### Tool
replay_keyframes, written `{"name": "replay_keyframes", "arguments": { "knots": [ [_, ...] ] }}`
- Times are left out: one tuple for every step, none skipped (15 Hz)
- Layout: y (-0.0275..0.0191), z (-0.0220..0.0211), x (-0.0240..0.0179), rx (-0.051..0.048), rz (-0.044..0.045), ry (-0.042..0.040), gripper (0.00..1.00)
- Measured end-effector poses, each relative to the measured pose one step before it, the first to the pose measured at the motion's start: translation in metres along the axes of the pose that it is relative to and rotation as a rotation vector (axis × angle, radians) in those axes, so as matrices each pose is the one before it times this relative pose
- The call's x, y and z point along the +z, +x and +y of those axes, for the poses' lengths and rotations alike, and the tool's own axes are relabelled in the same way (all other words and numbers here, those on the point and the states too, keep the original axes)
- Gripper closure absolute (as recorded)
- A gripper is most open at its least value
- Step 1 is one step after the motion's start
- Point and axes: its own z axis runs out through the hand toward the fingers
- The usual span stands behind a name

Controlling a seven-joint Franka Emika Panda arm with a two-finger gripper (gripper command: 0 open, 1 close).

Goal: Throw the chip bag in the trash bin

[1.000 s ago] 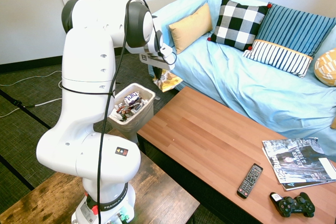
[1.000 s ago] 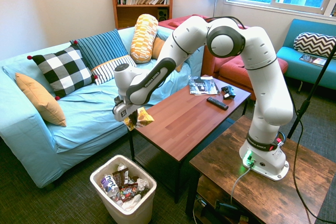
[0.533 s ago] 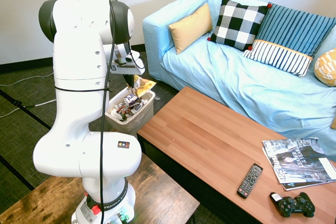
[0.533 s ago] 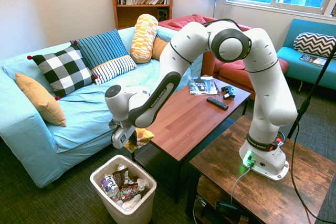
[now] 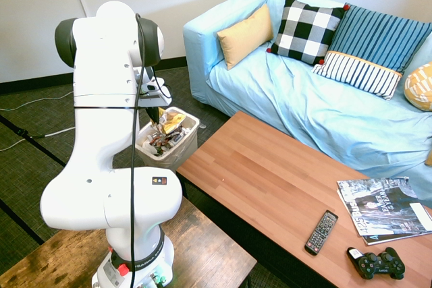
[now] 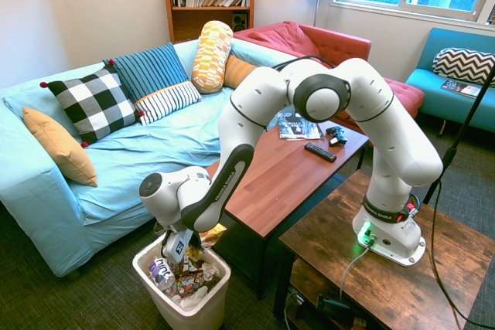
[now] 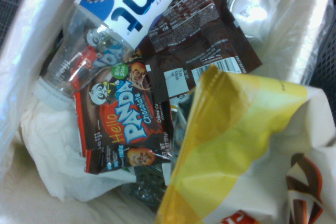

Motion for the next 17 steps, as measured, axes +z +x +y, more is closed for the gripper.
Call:
{"name": "replay_keyframes", "arguments": {
  "knots": [
    [0.00206, -0.00419, 0.00378, -0.00053, -0.0037, 0.00167, 0.0],
    [0.00308, -0.00266, -0.00002, 0.00122, -0.00039, 0.00462, 0.0],
    [0.00492, -0.00106, -0.00163, 0.00264, 0.0017, 0.00327, 0.0],
    [0.00571, -0.00031, -0.00225, 0.00343, -0.00099, 0.00149, 0.0],
    [0.00497, -0.00031, -0.00208, 0.00282, -0.00316, 0.00329, 0.0],
    [0.00394, -0.00051, -0.00229, 0.00351, 0.00085, 0.00366, 0.0],
    [0.00272, -0.00026, -0.00142, 0.00314, 0.00218, 0.00198, 0.0],
    [0.00176, -0.00015, -0.00081, 0.00222, 0.00189, 0.00151, 0.0],
    [0.0017, -0.0002, -0.00097, 0.00216, 0.00178, 0.00119, 0.0],
    [0.00132, -0.00034, -0.00126, 0.00175, 0.00133, 0.00007, 0.0],
    [0.00125, -0.0007, -0.00197, 0.00169, 0.00129, 0.00014, 0.0],
    [0.00167, -0.00118, -0.00297, 0.00222, 0.00194, 0.00188, 0.0],
    [0.00254, -0.00133, -0.00395, 0.00368, 0.00272, 0.00536, 0.0],
    [0.00365, -0.00014, -0.00554, 0.00556, 0.00369, 0.00566, 0.0],
    [0.00571, 0.00134, -0.00716, 0.01121, 0.0062, 0.00405, 0.0],
    [0.00798, 0.00275, -0.01068, 0.02017, 0.01044, 0.00642, 0.0],
    [0.00843, 0.003, -0.01279, 0.02563, 0.01161, 0.00989, 0.0]
  ]
}}
